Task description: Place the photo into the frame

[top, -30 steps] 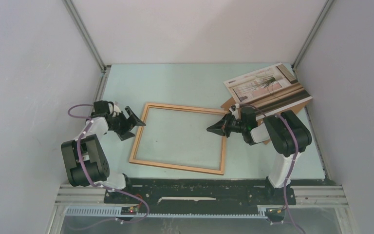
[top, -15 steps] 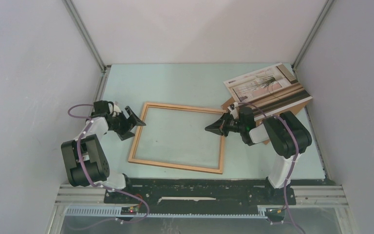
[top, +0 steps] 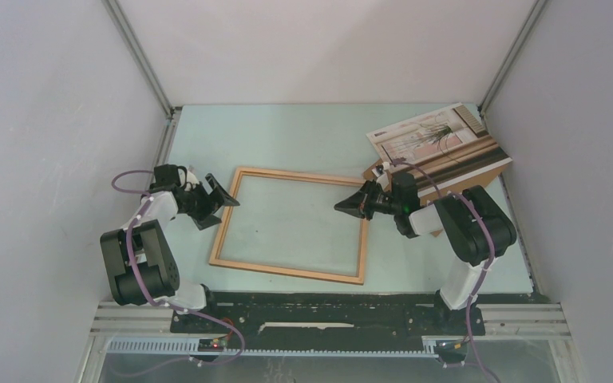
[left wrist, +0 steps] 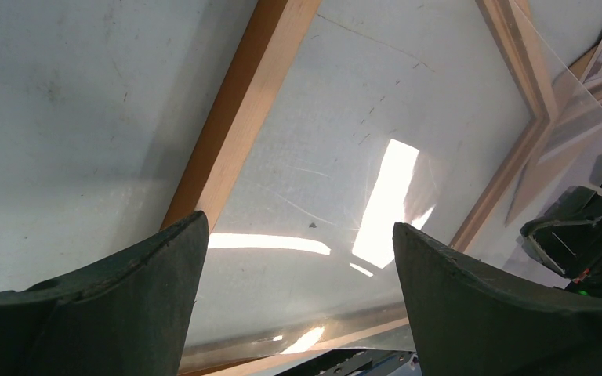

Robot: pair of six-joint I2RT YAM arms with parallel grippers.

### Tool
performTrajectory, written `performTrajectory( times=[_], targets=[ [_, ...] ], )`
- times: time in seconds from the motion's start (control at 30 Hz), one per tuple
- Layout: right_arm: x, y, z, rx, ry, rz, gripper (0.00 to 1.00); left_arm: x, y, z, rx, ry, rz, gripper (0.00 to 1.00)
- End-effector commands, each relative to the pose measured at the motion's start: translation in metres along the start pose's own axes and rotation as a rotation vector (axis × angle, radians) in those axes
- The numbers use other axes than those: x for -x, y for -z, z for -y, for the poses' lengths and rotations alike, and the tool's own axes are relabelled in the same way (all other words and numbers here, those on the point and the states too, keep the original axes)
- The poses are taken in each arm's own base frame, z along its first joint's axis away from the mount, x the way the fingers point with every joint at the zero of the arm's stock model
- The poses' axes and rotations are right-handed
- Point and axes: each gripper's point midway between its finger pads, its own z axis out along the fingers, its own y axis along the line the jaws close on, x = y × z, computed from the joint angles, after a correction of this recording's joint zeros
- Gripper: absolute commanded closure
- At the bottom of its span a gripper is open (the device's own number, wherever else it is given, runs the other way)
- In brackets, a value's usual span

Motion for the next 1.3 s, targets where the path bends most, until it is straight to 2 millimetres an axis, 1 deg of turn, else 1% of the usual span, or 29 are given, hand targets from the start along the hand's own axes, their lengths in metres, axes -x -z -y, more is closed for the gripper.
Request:
performTrajectory(
  times=[0.0, 0.27, 0.4, 0.53, 0.77, 1.1, 1.17, 1.2, 1.23, 1.27],
  targets=[
    [0.008, 0.0, -0.019, 0.049, 0.092, 0.044, 1.0, -0.002, -0.001, 0.004, -0.021, -0.017, -0.001, 0.07],
    [0.004, 0.002, -0.028, 0.044, 0.139, 0.047, 1.0, -0.002, -0.001, 0.003, -0.019, -0.018, -0.001, 0.07],
    [0.009, 0.003, -0.02, -0.001, 0.138, 0.078, 1.0, -0.001, -0.001, 0.003, -0.019, -0.017, 0.001, 0.06],
    [0.013, 0.0, -0.019, 0.017, 0.124, 0.091, 1.0, -0.002, -0.001, 0.003, -0.021, -0.015, -0.002, 0.06],
    [0.013, -0.008, -0.007, 0.01, 0.101, 0.074, 1.0, -0.004, -0.002, 0.003, -0.02, -0.016, -0.006, 0.06],
    [0.013, -0.013, 0.0, -0.025, 0.109, 0.066, 1.0, -0.008, -0.007, 0.006, -0.04, -0.014, -0.032, 0.06],
    [0.011, -0.014, 0.002, -0.04, 0.111, 0.061, 0.99, -0.007, -0.006, 0.007, -0.039, -0.017, -0.026, 0.06],
    [0.011, -0.014, 0.002, -0.05, 0.113, 0.06, 0.97, -0.007, -0.005, 0.007, -0.039, -0.018, -0.024, 0.06],
    [0.01, -0.014, 0.008, -0.081, 0.104, 0.056, 0.96, -0.007, -0.005, 0.007, -0.038, -0.018, -0.023, 0.06],
    [0.01, -0.015, 0.007, -0.088, 0.116, 0.056, 0.94, -0.006, -0.005, 0.007, -0.038, -0.018, -0.022, 0.06]
  ],
)
